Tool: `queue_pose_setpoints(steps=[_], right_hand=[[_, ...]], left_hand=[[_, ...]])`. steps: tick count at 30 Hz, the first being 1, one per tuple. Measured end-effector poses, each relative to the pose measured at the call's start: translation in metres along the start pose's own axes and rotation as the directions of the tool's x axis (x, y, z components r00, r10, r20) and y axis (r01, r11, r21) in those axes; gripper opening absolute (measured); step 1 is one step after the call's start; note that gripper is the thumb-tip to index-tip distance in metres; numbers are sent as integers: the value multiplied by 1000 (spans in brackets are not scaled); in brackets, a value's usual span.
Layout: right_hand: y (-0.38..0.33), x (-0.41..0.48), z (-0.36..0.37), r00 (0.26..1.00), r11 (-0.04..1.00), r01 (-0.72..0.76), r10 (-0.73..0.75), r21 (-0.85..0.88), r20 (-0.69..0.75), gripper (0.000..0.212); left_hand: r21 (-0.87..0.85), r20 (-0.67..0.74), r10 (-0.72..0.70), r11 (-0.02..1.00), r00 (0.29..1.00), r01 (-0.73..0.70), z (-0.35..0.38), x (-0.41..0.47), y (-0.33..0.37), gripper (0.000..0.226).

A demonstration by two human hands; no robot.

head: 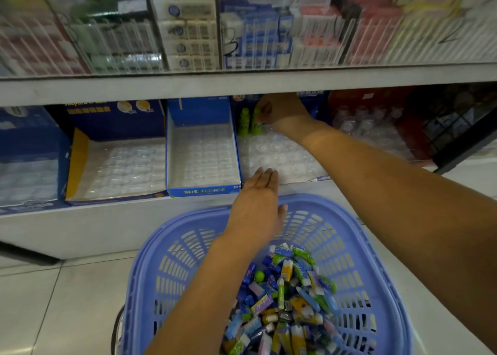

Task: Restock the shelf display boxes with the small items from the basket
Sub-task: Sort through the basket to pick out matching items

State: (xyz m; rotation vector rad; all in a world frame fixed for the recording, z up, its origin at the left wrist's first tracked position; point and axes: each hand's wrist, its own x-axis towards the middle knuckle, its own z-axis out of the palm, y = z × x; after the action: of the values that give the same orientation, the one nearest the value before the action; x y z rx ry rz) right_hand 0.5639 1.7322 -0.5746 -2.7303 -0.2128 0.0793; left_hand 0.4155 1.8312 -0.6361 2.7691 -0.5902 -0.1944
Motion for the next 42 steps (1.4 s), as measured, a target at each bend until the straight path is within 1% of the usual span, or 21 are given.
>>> queue_pose_setpoints(steps=[2, 5, 6, 8, 10, 12, 14, 15, 17, 19, 21, 23, 25, 27, 29, 32, 33, 35, 37, 39, 42], right_hand=[[-4, -5, -4, 999, 997, -37, 35, -69, -24, 17], [-9, -28, -17, 994, 987, -33, 15, -159, -111, 17], [-9, -43, -20, 994, 989, -20, 4, -145, -105, 18], [-2, -83, -16, 1000, 999, -3, 3, -43, -11, 20], [9, -124, 4, 990, 999, -26, 29, -27, 140, 14], [24, -160, 38, 931, 994, -50, 83, -101, 356, 13], [39, -189, 76, 791, 986, -94, 159, -141, 590, 23], [49, -200, 95, 712, 982, -100, 184, -162, 677, 29], [67, -216, 129, 611, 974, -72, 212, -213, 763, 28], [79, -225, 153, 647, 974, -83, 213, -210, 732, 9], [88, -223, 177, 730, 983, -104, 181, -154, 660, 31], [90, -215, 198, 771, 989, -103, 145, -103, 620, 52], [83, -206, 217, 779, 996, -86, 92, -40, 620, 55], [77, -200, 234, 763, 999, -42, 40, -12, 645, 50], [75, -198, 245, 759, 1000, -14, -1, 18, 651, 37], [75, -193, 249, 790, 982, -154, 57, 108, 611, 9], [76, -189, 248, 795, 964, -222, 93, 145, 599, 8], [80, -181, 241, 746, 887, -409, 189, 214, 638, 23], [85, -177, 230, 665, 777, -570, 246, 267, 705, 33], [92, -175, 221, 639, 735, -614, 251, 286, 727, 31], [97, -176, 208, 641, 695, -630, 213, 346, 737, 28]], left_hand=[[-135, -78, 0, 991, 997, -10, -4, -6, 3, 61], [-373, -382, -24, 919, 924, -130, 1, -26, 9, 31], [-418, -404, -43, 897, 914, -142, 6, -32, 11, 27], [-442, -243, -53, 895, 969, -61, 26, -39, 9, 35], [-366, 80, -81, 925, 994, 105, 58, -43, -2, 35], [-269, 373, -129, 933, 919, 241, 95, -53, -18, 30], [-200, 542, -172, 924, 822, 325, 125, -72, -31, 16], [-175, 595, -179, 923, 784, 344, 137, -82, -37, 18], [-113, 706, -173, 930, 687, 351, 155, -98, -48, 46], [-39, 800, -201, 923, 566, 383, 169, -110, -57, 70], [6, 828, -227, 918, 512, 396, 177, -115, -62, 78], [-9, 827, -212, 921, 521, 389, 178, -115, -64, 77], [-105, 816, -164, 901, 555, 420, 176, -113, -67, 72], [-204, 790, -152, 849, 594, 488, 171, -114, -73, 64], [-236, 738, -209, 811, 642, 535, 172, -114, -81, 48], [-259, 605, -374, 742, 703, 618, 176, -114, -87, 27], [-277, 592, -392, 721, 704, 635, 179, -113, -87, 21], [-263, 629, -364, 732, 687, 629, 183, -110, -84, 11], [-231, 645, -399, 711, 651, 664, 183, -106, -84, 18], [-110, 618, -498, 711, 608, 694, 181, -104, -92, 20], [73, 688, -555, 694, 468, 717, 170, -106, -106, 16]])
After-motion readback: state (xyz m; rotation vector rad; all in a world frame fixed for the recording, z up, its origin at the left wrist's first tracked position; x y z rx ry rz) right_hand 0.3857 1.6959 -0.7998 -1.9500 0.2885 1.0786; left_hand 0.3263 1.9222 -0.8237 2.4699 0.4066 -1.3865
